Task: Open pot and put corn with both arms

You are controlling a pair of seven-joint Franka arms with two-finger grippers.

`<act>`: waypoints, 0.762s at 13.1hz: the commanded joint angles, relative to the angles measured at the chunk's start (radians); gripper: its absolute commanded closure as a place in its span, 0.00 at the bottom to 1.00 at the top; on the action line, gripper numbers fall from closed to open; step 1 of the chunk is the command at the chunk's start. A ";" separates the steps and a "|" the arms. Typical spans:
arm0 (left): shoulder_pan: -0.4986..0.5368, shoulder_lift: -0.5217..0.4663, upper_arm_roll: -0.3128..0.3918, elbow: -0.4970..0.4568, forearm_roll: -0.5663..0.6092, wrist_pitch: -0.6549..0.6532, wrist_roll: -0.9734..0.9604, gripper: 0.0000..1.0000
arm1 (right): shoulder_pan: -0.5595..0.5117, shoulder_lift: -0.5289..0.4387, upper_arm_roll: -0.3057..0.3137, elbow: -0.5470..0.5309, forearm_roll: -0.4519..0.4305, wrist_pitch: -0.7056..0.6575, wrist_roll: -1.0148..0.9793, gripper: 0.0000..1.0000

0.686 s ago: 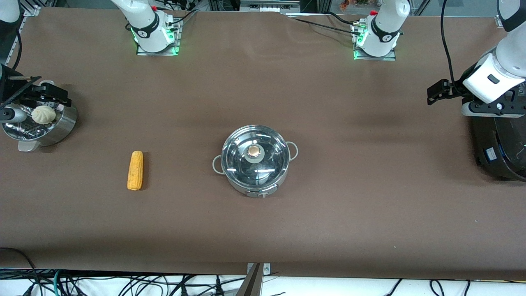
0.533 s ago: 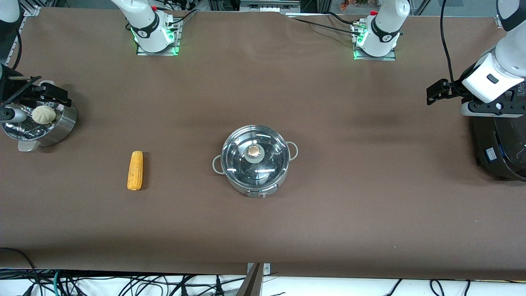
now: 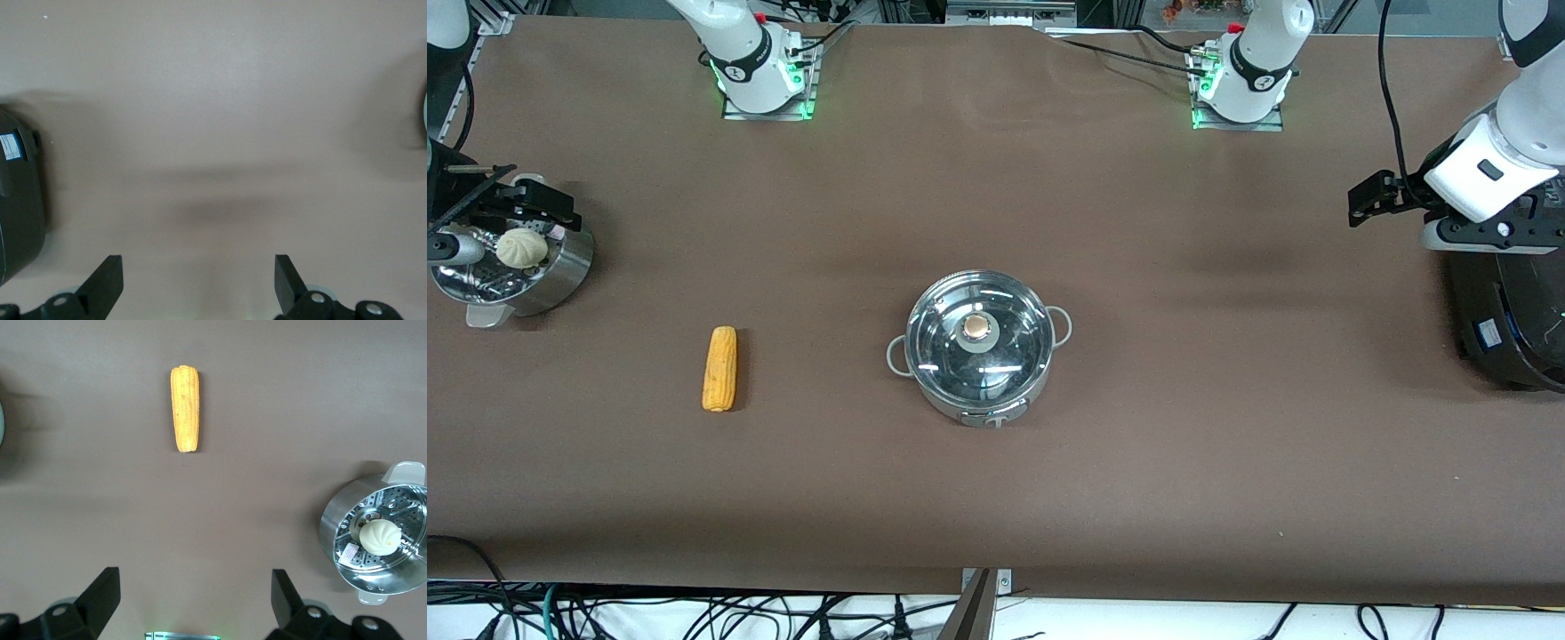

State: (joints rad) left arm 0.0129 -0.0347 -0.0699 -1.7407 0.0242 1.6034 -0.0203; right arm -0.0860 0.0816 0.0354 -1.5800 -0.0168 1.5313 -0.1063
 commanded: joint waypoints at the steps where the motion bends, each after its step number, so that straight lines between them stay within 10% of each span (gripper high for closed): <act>1: -0.010 0.010 0.010 0.030 -0.021 -0.023 0.016 0.00 | -0.006 0.003 0.003 0.018 0.014 -0.003 -0.015 0.00; 10: -0.019 0.010 0.009 0.030 -0.021 -0.023 0.010 0.00 | -0.006 0.003 0.003 0.018 0.012 -0.003 -0.013 0.00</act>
State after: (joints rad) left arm 0.0023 -0.0346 -0.0699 -1.7407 0.0242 1.6034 -0.0204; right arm -0.0860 0.0816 0.0354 -1.5800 -0.0168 1.5318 -0.1063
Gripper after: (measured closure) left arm 0.000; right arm 0.000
